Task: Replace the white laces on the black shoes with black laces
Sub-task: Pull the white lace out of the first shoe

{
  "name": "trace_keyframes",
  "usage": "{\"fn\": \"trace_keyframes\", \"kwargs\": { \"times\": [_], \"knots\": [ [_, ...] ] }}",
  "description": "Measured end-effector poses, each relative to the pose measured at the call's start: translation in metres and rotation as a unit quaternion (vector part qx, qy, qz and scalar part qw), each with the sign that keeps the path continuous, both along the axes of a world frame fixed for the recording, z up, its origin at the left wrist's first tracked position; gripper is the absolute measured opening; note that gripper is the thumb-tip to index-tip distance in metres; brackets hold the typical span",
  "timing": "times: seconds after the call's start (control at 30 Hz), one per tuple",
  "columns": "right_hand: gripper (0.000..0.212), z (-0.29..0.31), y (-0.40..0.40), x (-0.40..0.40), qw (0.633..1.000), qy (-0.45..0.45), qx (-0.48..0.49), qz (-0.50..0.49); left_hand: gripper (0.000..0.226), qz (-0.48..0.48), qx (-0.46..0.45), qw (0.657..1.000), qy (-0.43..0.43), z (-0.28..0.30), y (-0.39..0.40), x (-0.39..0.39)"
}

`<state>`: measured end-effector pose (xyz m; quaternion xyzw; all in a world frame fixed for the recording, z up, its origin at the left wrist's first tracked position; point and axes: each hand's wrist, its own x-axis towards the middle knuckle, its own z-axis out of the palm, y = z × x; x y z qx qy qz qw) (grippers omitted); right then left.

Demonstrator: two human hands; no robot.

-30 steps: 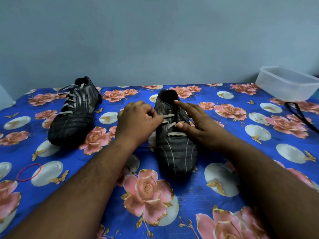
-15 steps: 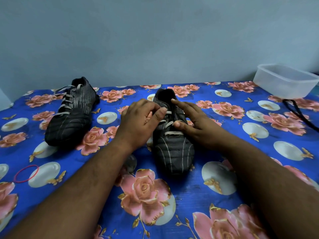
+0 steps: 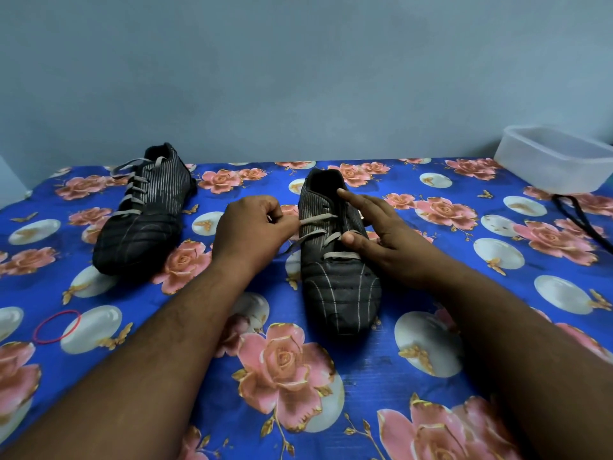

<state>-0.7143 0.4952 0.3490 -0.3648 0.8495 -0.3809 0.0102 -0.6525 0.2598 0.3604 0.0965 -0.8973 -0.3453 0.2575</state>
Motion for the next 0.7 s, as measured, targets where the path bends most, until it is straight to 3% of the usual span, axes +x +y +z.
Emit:
{"fn": "trace_keyframes", "kwargs": {
  "times": [0.13, 0.27, 0.4, 0.57, 0.7],
  "knots": [
    [0.077, 0.002, 0.0, 0.001, 1.0, -0.002, -0.001, -0.002, 0.026, 0.057, -0.016, 0.998, -0.029, -0.001, -0.012, 0.0],
    [0.079, 0.004, 0.002, 0.004, 1.0, -0.016, -0.017, -0.019, 0.013, 0.017, -0.025, 0.999, -0.039, -0.006, -0.015, -0.002],
    [0.081, 0.01, 0.008, 0.004, 0.999, -0.038, -0.004, -0.033, 0.041, -0.06, -0.029, 0.998, 0.004, -0.001, -0.002, 0.003],
    [0.079, 0.012, 0.015, 0.002, 0.996, -0.09, -0.013, -0.02, 0.049, -0.07, -0.114, 0.989, -0.06, 0.0, 0.008, 0.006],
    [0.078, 0.011, 0.013, 0.003, 0.997, -0.074, -0.007, -0.034, 0.043, -0.086, -0.035, 0.993, -0.07, -0.003, 0.008, 0.003]
  ]
}}
